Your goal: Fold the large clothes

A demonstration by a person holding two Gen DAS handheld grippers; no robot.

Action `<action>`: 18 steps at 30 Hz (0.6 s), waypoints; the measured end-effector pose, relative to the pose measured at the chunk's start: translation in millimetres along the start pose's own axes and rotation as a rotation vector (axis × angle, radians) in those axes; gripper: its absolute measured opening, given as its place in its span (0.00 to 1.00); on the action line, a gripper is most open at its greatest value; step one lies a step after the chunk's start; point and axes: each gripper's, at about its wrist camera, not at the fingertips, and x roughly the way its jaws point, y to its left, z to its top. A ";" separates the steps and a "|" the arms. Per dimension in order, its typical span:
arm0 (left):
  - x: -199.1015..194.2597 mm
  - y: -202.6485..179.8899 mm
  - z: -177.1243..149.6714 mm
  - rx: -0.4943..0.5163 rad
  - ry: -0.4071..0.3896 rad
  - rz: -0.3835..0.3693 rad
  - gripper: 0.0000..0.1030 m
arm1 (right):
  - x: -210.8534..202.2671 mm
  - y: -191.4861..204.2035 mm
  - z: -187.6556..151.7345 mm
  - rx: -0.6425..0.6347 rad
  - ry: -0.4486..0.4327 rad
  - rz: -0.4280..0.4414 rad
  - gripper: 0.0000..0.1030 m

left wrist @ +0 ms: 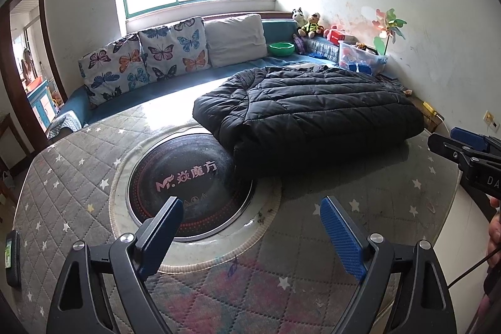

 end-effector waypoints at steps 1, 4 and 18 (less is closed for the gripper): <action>0.7 0.4 -0.5 0.000 0.002 -0.003 0.93 | 0.2 -0.1 0.1 0.000 0.001 0.001 0.79; 2.5 1.4 -1.7 0.001 0.007 -0.004 0.93 | 0.7 0.0 0.4 0.000 0.002 0.002 0.79; 6.8 2.0 -5.7 0.000 0.017 -0.011 0.93 | 4.9 1.8 -1.8 -0.005 0.008 0.002 0.79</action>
